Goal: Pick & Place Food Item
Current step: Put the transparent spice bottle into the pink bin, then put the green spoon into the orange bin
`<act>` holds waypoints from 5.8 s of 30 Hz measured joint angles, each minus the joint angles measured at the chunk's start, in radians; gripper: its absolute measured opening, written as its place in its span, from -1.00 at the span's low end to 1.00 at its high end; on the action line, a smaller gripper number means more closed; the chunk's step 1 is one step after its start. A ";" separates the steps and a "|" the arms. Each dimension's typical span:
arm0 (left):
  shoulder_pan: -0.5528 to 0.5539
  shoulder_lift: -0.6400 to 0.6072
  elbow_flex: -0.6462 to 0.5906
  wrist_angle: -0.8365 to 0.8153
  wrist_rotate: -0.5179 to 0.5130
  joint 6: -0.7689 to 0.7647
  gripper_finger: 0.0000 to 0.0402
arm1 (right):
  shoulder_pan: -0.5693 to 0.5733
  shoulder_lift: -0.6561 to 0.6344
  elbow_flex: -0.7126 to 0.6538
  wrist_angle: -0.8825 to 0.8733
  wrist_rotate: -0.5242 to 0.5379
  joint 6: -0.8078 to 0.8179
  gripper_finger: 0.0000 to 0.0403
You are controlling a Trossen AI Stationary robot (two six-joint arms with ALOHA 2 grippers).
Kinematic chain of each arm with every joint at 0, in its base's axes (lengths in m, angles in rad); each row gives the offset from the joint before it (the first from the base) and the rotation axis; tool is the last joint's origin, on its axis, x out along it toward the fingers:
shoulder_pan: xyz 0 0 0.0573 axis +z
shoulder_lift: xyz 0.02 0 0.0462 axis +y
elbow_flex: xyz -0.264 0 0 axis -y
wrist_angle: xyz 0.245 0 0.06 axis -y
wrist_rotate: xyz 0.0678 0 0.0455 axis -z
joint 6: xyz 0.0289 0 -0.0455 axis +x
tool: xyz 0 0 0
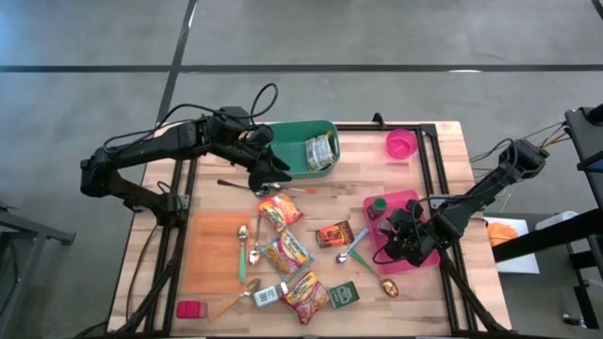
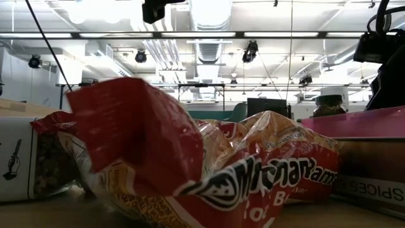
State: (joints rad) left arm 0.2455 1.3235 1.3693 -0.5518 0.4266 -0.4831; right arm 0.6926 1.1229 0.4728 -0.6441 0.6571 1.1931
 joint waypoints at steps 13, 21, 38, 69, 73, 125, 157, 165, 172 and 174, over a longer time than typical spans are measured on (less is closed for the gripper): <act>0.000 0.000 0.000 0.000 -0.001 -0.013 0.28 | 0.000 0.000 -0.009 0.000 -0.003 0.035 0.38; 0.000 0.000 0.000 0.000 -0.001 -0.016 0.28 | 0.000 0.000 0.010 -0.005 -0.012 0.086 0.49; 0.000 0.000 0.000 -0.118 -0.001 -0.013 0.28 | 0.001 0.009 0.341 -0.171 -0.109 -0.131 0.50; -0.002 -0.049 0.000 -0.489 -0.184 0.120 0.28 | -0.119 0.595 0.797 -0.341 -0.632 -0.683 0.50; -0.002 -0.049 0.000 -0.510 -0.184 0.141 0.28 | -0.124 0.665 0.797 -0.335 -0.651 -0.685 0.50; -0.002 -0.072 0.000 -0.621 -0.103 0.158 0.28 | -0.184 0.771 0.933 -0.239 -0.708 -0.622 -0.94; -0.136 0.023 -0.003 -0.293 0.193 -0.075 0.28 | -0.403 0.768 1.459 -0.449 -0.393 -1.241 -0.95; -0.141 0.049 -0.003 -0.141 0.291 -0.160 0.28 | -0.409 0.768 1.460 -0.479 -0.396 -1.271 -0.95; -0.146 0.118 -0.003 -0.115 0.292 -0.258 0.28 | -0.445 0.768 1.456 -0.480 -0.369 -1.319 -0.95; -0.146 0.138 -0.003 -0.114 0.292 -0.259 0.28 | -0.454 0.768 1.464 -0.481 -0.368 -1.332 -0.95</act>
State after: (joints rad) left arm 0.0990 1.4612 1.3666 -0.6662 0.7189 -0.7418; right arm 0.2386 1.8908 1.9370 -1.1255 0.2890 -0.1387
